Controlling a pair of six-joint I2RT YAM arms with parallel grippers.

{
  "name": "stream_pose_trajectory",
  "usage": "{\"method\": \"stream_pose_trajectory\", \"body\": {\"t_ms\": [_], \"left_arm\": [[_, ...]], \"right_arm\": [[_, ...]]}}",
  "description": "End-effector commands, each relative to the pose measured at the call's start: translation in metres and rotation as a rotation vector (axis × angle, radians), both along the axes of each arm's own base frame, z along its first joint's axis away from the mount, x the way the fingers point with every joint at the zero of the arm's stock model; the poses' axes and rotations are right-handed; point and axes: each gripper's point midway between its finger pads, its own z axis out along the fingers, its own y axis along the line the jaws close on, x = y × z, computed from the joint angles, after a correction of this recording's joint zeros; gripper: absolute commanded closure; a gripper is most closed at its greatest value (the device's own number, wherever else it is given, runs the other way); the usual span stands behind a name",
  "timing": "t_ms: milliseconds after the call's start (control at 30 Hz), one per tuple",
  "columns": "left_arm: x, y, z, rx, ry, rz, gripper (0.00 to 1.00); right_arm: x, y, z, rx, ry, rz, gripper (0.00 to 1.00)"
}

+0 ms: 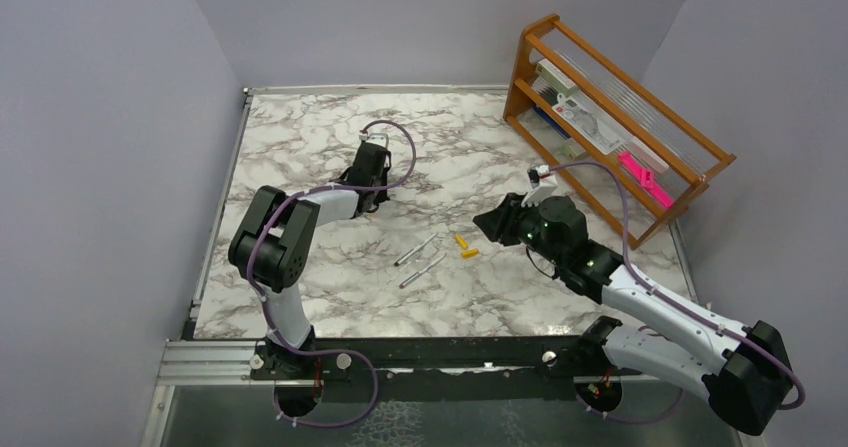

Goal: Insert the pens into the pen caps

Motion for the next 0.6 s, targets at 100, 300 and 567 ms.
{"method": "stream_pose_trajectory", "body": {"t_ms": [100,300,567], "left_arm": [[-0.013,0.002,-0.009,0.002,0.059,-0.018,0.7],[-0.01,-0.002,0.005,-0.019,0.034,-0.024,0.67],[-0.01,-0.002,0.021,-0.036,0.011,-0.018,0.67]], "right_arm": [[-0.001,0.005,-0.004,0.016,0.005,0.024,0.68],[-0.002,0.007,-0.006,0.02,0.012,0.036,0.68],[-0.003,0.006,-0.004,0.025,0.014,0.031,0.68]]}}
